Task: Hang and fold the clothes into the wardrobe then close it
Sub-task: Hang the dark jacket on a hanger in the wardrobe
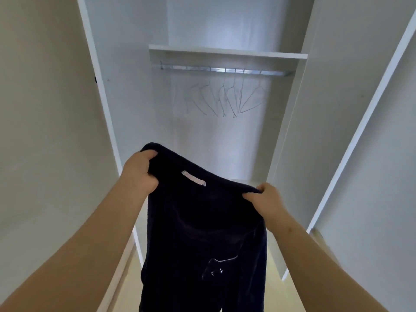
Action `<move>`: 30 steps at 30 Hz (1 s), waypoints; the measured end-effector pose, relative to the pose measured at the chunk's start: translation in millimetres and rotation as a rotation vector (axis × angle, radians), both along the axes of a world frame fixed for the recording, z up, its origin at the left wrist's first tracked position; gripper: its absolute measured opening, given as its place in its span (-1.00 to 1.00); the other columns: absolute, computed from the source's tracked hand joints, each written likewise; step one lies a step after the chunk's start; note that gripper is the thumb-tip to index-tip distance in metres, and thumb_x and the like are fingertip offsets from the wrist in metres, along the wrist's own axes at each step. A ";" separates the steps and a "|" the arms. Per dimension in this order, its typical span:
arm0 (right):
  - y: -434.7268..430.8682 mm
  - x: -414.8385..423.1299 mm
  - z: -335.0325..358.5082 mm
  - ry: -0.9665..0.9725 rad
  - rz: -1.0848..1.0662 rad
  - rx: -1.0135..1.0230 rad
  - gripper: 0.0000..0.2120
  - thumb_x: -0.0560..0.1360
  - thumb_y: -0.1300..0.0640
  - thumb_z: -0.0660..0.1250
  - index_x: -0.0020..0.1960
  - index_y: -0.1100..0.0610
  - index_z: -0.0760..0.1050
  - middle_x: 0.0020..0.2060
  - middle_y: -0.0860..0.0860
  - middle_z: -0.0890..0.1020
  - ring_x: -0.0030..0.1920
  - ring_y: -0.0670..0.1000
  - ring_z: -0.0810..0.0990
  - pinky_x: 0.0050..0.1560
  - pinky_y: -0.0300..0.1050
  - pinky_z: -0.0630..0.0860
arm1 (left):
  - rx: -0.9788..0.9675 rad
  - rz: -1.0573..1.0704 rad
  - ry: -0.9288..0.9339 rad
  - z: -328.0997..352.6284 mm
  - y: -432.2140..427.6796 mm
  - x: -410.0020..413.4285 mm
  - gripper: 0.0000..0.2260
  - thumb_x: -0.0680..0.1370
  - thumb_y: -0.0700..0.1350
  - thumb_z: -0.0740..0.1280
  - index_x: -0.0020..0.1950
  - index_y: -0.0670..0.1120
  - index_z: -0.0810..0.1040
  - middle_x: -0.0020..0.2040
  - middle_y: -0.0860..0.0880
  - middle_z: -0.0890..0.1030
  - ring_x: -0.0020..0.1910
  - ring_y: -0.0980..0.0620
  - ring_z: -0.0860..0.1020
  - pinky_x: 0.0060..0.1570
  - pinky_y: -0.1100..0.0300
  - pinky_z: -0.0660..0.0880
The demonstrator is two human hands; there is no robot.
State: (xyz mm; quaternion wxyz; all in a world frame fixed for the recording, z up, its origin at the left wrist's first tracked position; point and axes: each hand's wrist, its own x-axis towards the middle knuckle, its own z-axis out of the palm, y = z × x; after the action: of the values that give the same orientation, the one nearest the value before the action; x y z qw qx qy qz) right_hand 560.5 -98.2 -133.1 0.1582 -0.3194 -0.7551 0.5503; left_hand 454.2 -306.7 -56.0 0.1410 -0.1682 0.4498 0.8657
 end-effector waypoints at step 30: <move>76.0 -564.8 5.0 0.170 0.294 0.109 -0.84 0.51 0.21 0.19 -0.19 0.01 0.45 -0.29 -0.09 0.54 -0.32 -0.12 0.47 -0.35 -0.28 0.35 | -0.273 -0.067 -0.002 -46.1 117.3 -489.6 -0.94 0.55 -0.32 0.22 -0.07 -0.22 0.48 -0.14 -0.26 0.55 -0.21 -0.21 0.53 -0.26 -0.04 0.49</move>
State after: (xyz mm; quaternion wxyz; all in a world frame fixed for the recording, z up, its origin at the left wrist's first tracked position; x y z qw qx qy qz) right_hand -4.3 -22.2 -128.1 0.1564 -0.1486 -0.8062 0.5509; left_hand -35.4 -189.4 -102.1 0.1463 -0.1716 0.5685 0.7912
